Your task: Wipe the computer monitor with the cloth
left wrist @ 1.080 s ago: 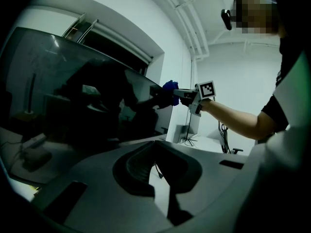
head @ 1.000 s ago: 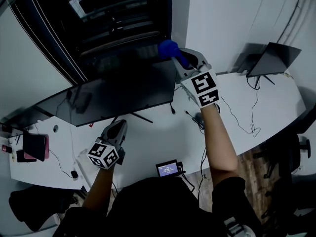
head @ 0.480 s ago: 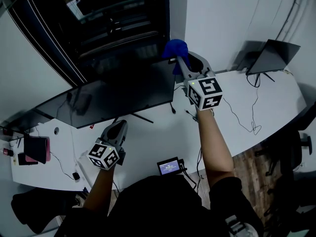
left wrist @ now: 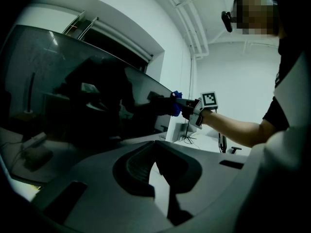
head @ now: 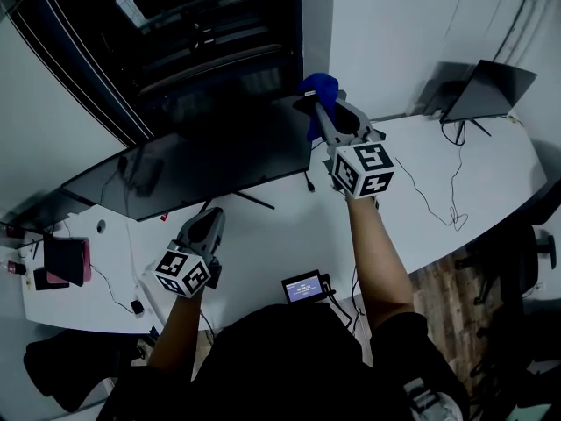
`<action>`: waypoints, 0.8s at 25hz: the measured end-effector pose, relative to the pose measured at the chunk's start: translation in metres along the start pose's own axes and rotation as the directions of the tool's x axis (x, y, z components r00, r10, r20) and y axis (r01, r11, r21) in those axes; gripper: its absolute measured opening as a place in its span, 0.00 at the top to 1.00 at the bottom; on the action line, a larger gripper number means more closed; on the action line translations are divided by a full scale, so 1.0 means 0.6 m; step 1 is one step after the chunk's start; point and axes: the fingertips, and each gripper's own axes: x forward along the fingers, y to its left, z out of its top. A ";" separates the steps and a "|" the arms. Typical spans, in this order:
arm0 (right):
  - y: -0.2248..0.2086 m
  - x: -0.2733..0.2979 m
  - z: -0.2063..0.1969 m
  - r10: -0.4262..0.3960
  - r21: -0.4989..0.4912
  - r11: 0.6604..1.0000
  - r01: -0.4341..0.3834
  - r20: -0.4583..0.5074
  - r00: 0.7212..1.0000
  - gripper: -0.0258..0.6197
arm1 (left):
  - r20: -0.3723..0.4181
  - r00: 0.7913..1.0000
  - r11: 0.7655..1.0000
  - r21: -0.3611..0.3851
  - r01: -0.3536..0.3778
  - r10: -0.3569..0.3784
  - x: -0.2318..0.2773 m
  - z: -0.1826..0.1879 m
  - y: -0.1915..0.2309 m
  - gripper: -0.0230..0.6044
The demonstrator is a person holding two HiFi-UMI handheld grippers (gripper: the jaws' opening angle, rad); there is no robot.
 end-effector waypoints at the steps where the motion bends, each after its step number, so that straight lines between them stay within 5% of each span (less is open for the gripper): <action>1: 0.000 -0.001 -0.006 -0.002 0.006 1.000 0.002 -0.003 1.000 0.86 | -0.002 1.000 1.000 -0.004 -0.005 0.005 -0.002 -0.003 0.002 0.97; 20: 0.008 -0.014 -0.161 -0.022 0.006 1.000 0.022 -0.110 0.994 0.86 | 0.002 0.996 0.995 -0.062 -0.084 0.084 -0.045 -0.035 0.033 0.97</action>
